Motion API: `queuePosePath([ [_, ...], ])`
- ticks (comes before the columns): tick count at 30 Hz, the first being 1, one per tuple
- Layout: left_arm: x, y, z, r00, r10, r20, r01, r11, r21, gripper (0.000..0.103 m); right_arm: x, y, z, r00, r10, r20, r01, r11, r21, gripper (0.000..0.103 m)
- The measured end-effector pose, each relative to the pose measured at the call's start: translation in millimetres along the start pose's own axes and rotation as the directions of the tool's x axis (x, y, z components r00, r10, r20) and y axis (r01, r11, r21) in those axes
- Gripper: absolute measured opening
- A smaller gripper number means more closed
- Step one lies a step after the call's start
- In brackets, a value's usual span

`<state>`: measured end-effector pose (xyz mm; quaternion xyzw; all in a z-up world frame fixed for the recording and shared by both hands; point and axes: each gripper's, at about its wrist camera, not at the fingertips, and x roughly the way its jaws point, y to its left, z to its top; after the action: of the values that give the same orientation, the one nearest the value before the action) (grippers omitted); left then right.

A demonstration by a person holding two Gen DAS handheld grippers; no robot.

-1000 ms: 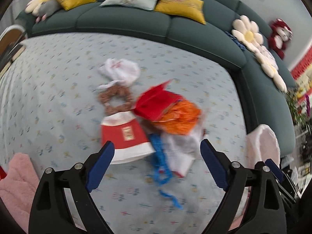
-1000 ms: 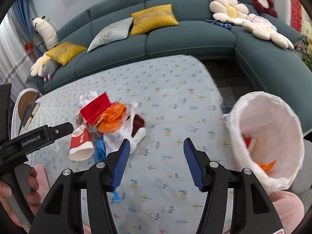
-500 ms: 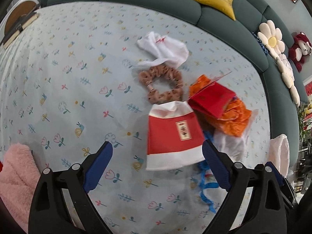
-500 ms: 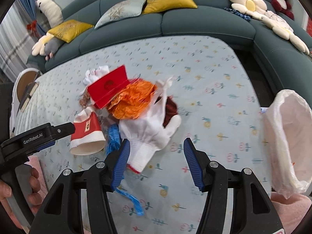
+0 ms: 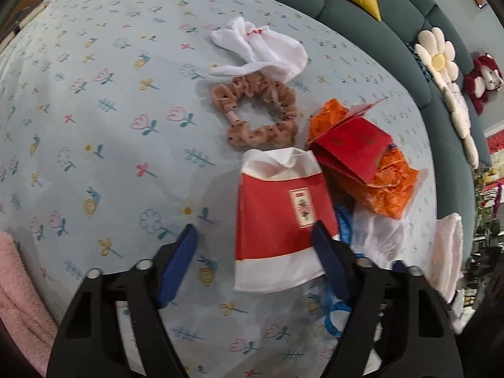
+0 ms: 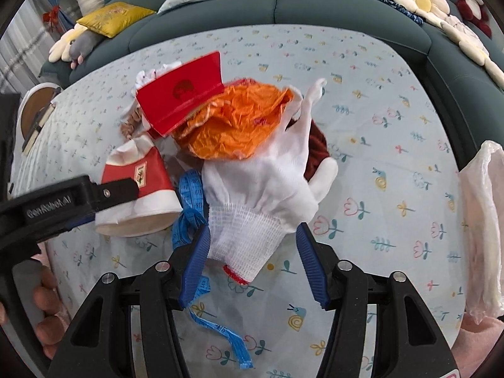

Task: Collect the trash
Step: 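Grasp a red-white paper cup with the left tool while the right tool grasps the white glove, then carry the cup and glove into the white trash bag and open both tools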

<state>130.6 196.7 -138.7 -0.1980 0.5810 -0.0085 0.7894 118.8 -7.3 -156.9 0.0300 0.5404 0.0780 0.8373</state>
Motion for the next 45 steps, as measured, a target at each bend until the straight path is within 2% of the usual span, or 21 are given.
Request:
queuePosePath([
  [3,1,-5,2,0.999,-0.039,-0.011,0.039,0.999,0.002,0.049,10,-1,-3,1.000,0.006,-0.030,-0.006,1.000,0.007,0.040],
  [4,0,-7,2,0.998,-0.058,-0.015,0.058,0.998,0.009,0.042,12,-2,-4,0.999,0.014,-0.042,-0.013,1.000,0.013,0.032],
  [6,-1,-12,1,0.998,-0.061,-0.013,0.061,0.998,0.020,0.040,13,-4,-7,0.999,0.029,-0.043,-0.028,0.999,0.026,0.027],
  [8,-1,-16,1,0.997,-0.076,-0.013,0.076,0.997,0.030,0.035,13,-4,-9,0.998,0.044,-0.048,-0.043,0.999,0.024,0.013],
  [10,-3,-17,0,0.996,-0.092,-0.013,0.092,0.995,0.026,0.031,11,-3,-9,0.997,0.053,-0.051,-0.052,0.999,0.014,0.008],
  [18,-22,-34,-7,0.996,-0.089,0.025,0.087,0.993,0.080,0.028,-13,-11,-7,0.997,0.071,0.005,-0.072,0.997,0.043,0.007],
  [27,-52,-69,-15,0.991,-0.110,0.077,0.099,0.985,0.139,0.028,-61,-33,-1,0.989,0.078,0.125,-0.086,0.994,0.065,0.007],
  [37,-79,-124,-25,0.983,-0.144,0.117,0.114,0.966,0.233,0.028,-120,-70,-1,0.961,0.086,0.263,-0.121,0.985,0.120,0.007],
  [45,-89,-181,-41,0.977,-0.177,0.116,0.128,0.932,0.340,0.028,-157,-108,-5,0.937,0.047,0.346,-0.110,0.980,0.165,0.007],
])
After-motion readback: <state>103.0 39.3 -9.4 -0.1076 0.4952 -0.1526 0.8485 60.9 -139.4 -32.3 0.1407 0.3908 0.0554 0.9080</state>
